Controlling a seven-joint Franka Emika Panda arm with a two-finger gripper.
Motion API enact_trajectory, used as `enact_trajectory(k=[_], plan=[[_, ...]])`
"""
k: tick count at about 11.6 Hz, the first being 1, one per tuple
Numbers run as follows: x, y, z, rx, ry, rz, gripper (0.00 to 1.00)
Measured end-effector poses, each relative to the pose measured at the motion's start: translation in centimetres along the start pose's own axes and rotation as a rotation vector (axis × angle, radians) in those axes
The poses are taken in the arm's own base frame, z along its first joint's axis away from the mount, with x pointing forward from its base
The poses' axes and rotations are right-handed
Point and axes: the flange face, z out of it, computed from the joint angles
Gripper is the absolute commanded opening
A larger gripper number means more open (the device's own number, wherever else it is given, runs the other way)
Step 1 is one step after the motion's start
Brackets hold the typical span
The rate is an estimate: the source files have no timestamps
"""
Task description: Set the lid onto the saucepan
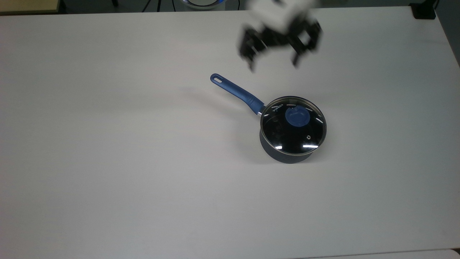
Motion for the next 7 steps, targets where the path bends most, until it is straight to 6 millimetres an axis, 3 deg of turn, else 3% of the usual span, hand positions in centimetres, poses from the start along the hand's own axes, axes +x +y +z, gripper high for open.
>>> enact_trajectory(k=[2, 3, 4, 5, 7], plan=[[-6.1, 7.2, -7.8, 0.008, -0.024, 0.116, 1.0], [-8.9, 9.5, -10.2, 0.007, -0.025, 0.159, 1.0], [-11.0, 11.2, -11.0, 0.0, -0.028, 0.193, 1.0], [-12.4, 12.6, -10.5, -0.004, -0.047, 0.222, 1.0], [-13.4, 15.1, -8.1, -0.007, -0.098, 0.247, 1.0]])
